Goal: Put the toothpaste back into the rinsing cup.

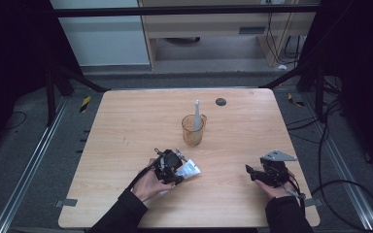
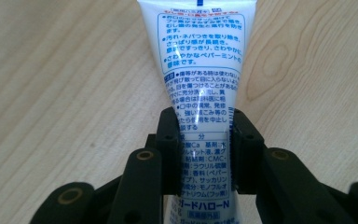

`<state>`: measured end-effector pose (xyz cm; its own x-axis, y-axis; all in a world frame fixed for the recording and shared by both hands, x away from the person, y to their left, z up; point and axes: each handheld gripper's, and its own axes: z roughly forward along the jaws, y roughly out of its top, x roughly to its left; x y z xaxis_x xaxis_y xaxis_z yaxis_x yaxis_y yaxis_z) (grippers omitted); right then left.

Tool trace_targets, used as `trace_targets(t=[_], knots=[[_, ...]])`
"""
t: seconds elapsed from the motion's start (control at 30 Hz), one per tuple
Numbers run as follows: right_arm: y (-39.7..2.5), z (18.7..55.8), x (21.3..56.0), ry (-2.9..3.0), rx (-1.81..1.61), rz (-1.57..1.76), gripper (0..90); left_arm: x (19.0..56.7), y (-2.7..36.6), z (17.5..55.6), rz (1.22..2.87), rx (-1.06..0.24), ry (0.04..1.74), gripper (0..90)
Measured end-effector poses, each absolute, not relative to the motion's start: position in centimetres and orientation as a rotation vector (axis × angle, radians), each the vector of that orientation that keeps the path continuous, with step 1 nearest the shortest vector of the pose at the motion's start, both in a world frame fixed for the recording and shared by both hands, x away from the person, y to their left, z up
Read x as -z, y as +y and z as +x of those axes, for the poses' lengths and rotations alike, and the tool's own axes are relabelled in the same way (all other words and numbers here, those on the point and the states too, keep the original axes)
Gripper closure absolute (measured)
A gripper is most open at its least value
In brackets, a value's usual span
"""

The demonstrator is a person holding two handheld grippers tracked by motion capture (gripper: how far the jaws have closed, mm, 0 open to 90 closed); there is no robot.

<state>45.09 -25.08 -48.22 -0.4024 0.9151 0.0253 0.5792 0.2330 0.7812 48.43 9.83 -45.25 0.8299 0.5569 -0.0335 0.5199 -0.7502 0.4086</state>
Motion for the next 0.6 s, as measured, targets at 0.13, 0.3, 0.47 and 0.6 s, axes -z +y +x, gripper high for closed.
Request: trace_targets(t=[0.13, 0.3, 0.47, 0.6], knots=[[-25.3, 45.0, 48.2, 2.064, -1.017, 1.370, 33.9, 43.7, 10.8, 48.3, 2.517, -0.188, 0.825, 69.0], [-25.3, 45.0, 48.2, 2.061, -1.016, 1.370, 33.9, 42.2, 12.2, 48.4, 2.400, -0.270, 0.870, 69.0], [-25.3, 44.9, 48.2, 2.045, -1.024, 1.376, 33.9, 41.3, 13.5, 48.9, 2.290, -0.347, 0.934, 69.0], [-25.3, 44.9, 48.3, 2.043, -1.023, 1.379, 33.9, 40.6, 14.4, 49.6, 2.223, -0.413, 0.975, 69.0]])
